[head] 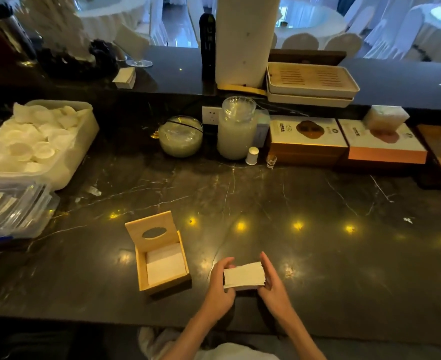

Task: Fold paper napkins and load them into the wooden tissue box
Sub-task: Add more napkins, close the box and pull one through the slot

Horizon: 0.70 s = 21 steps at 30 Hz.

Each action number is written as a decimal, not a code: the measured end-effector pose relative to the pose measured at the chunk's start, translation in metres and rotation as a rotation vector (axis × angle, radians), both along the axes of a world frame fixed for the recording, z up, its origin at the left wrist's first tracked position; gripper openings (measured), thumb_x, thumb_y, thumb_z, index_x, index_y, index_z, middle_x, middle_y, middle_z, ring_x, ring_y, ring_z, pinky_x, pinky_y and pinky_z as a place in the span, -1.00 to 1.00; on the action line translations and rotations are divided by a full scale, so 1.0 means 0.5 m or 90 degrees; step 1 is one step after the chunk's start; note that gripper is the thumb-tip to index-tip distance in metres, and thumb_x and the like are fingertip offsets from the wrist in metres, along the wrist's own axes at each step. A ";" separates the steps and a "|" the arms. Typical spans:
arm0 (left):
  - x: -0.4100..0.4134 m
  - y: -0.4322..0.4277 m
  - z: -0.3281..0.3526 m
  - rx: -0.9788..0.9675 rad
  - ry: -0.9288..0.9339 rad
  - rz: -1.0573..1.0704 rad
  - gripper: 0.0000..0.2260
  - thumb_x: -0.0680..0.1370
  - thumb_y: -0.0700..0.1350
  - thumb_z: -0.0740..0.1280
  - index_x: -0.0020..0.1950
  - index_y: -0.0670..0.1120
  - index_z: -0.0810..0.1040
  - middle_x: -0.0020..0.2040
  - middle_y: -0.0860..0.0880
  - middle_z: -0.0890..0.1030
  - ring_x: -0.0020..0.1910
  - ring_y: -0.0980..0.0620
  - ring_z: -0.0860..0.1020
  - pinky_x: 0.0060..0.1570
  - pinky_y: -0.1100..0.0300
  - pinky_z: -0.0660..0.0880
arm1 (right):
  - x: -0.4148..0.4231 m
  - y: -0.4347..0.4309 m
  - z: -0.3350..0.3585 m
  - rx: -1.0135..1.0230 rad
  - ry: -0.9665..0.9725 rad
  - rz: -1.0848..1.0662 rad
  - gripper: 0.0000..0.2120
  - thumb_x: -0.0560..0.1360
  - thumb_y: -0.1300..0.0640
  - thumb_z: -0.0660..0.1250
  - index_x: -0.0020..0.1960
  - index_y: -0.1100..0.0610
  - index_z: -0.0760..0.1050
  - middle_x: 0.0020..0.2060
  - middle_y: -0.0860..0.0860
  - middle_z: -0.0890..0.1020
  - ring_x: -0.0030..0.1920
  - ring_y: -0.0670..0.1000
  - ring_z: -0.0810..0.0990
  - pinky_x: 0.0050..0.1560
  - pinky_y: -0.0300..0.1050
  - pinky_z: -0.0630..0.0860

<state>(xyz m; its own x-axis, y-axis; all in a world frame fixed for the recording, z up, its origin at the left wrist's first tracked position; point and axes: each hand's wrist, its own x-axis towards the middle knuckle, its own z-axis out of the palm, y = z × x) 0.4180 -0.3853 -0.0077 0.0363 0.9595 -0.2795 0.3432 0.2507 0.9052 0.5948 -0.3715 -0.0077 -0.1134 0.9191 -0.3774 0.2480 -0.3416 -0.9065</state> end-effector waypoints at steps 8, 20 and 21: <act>0.014 0.016 -0.015 0.037 0.003 -0.004 -0.42 0.35 -0.33 0.25 0.30 0.09 0.32 0.25 0.12 0.34 0.30 0.26 0.31 0.29 0.23 0.44 | -0.025 0.002 -0.022 -0.011 0.019 -0.010 -0.19 0.50 0.40 0.32 0.55 -0.13 0.06 0.43 -0.14 0.33 0.41 -0.18 0.35 0.33 -0.31 0.36; -0.006 0.017 -0.015 0.061 0.009 -0.071 -0.46 0.50 -0.23 0.35 0.42 0.09 0.27 0.33 0.15 0.29 0.37 0.27 0.27 0.34 0.31 0.38 | -0.009 0.011 0.005 -0.036 0.068 -0.039 -0.63 0.59 0.15 0.27 0.38 -0.03 0.39 0.26 -0.03 0.57 0.24 -0.13 0.55 0.11 -0.27 0.53; -0.007 0.016 -0.017 0.066 0.014 -0.080 -0.46 0.51 -0.19 0.37 0.42 0.10 0.26 0.34 0.18 0.28 0.37 0.28 0.26 0.34 0.33 0.37 | -0.009 0.009 0.006 -0.035 0.067 -0.035 -0.62 0.59 0.13 0.27 0.39 -0.03 0.37 0.26 -0.04 0.57 0.24 -0.13 0.55 0.12 -0.26 0.53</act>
<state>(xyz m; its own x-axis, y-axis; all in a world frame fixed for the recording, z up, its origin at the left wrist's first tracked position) 0.4144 -0.3774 -0.0160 0.1524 0.9714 -0.1820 0.3857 0.1111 0.9159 0.5902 -0.3671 -0.0047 -0.1051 0.9033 -0.4160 0.1326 -0.4018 -0.9061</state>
